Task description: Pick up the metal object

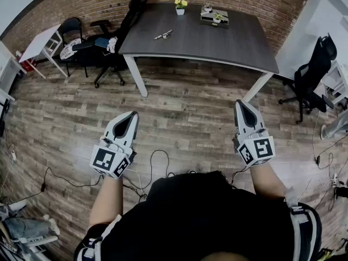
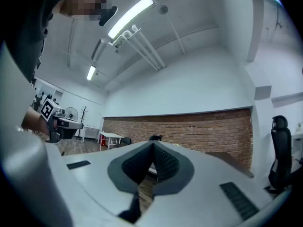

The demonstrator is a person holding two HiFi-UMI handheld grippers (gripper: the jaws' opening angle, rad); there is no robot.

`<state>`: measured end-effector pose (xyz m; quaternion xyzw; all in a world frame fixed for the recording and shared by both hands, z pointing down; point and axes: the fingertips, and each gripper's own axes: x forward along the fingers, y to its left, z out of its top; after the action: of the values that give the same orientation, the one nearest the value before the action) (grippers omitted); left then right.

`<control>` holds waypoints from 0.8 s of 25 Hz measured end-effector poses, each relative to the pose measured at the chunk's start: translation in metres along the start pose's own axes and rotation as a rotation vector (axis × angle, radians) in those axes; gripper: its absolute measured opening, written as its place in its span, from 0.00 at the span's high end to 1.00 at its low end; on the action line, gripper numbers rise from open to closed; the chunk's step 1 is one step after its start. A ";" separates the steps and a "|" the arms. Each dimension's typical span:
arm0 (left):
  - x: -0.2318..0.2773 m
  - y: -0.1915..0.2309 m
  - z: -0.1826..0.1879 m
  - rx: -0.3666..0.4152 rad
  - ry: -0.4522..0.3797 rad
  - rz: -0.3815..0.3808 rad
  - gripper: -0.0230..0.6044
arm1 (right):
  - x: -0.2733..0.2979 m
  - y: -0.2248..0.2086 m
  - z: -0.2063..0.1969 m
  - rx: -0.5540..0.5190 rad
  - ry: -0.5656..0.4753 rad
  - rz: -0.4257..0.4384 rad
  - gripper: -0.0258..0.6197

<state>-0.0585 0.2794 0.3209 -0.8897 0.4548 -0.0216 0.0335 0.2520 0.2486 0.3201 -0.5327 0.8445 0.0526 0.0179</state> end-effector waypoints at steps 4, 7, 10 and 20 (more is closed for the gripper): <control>-0.002 0.002 0.001 -0.004 -0.009 0.007 0.95 | 0.001 0.001 -0.001 -0.001 -0.001 0.006 0.97; -0.005 0.005 0.000 -0.012 -0.010 0.006 0.95 | 0.002 0.006 -0.002 0.001 -0.001 0.011 0.97; -0.008 0.010 -0.001 -0.031 -0.012 0.012 0.95 | 0.005 0.013 -0.002 0.002 -0.002 0.017 0.97; -0.018 0.036 -0.006 -0.039 -0.014 -0.003 0.95 | 0.022 0.038 0.001 -0.029 -0.001 0.031 0.97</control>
<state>-0.0985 0.2727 0.3236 -0.8910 0.4535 -0.0066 0.0191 0.2083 0.2446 0.3200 -0.5196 0.8518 0.0653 0.0099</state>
